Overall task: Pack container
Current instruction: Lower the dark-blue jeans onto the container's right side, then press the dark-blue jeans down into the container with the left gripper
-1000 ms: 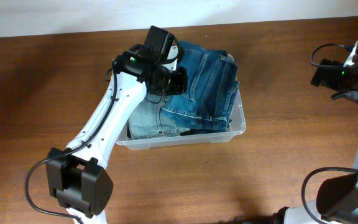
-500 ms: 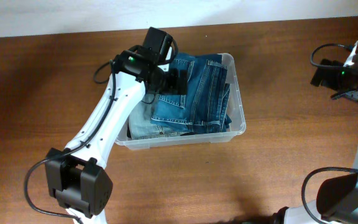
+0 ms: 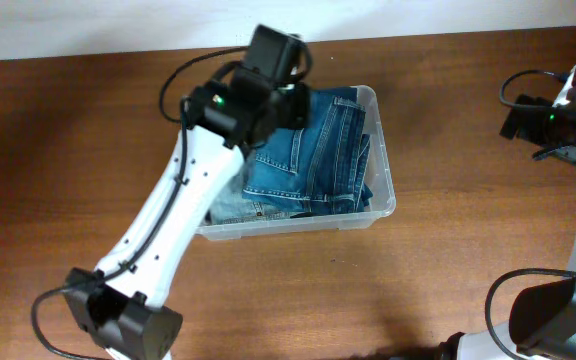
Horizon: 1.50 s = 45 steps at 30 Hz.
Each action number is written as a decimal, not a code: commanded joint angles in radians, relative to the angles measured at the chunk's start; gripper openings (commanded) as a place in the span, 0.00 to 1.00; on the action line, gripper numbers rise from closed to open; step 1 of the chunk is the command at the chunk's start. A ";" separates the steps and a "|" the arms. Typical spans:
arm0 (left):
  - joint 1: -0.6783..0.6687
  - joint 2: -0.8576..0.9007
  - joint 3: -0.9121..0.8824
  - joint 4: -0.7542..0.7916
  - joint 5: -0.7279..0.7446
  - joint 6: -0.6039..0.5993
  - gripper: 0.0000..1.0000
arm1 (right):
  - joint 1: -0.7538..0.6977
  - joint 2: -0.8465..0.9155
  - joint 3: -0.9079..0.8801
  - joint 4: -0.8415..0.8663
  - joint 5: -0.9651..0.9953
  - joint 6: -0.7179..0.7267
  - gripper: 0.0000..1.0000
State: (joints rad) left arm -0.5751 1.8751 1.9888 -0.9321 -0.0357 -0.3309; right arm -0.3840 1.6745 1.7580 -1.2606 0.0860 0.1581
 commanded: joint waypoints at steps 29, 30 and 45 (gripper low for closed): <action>-0.058 0.498 0.010 -0.042 -0.360 0.101 0.00 | -0.003 0.000 0.010 0.000 0.005 0.007 0.99; -0.057 0.497 0.011 -0.042 -0.353 0.101 0.00 | -0.003 0.000 0.010 0.000 0.005 0.007 0.98; -0.045 0.238 0.130 -0.077 -0.354 0.101 0.00 | -0.003 0.000 0.010 0.000 0.005 0.007 0.99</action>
State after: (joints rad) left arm -0.6434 2.2059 2.0872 -1.0126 -0.3553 -0.2447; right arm -0.3840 1.6745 1.7580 -1.2606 0.0860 0.1581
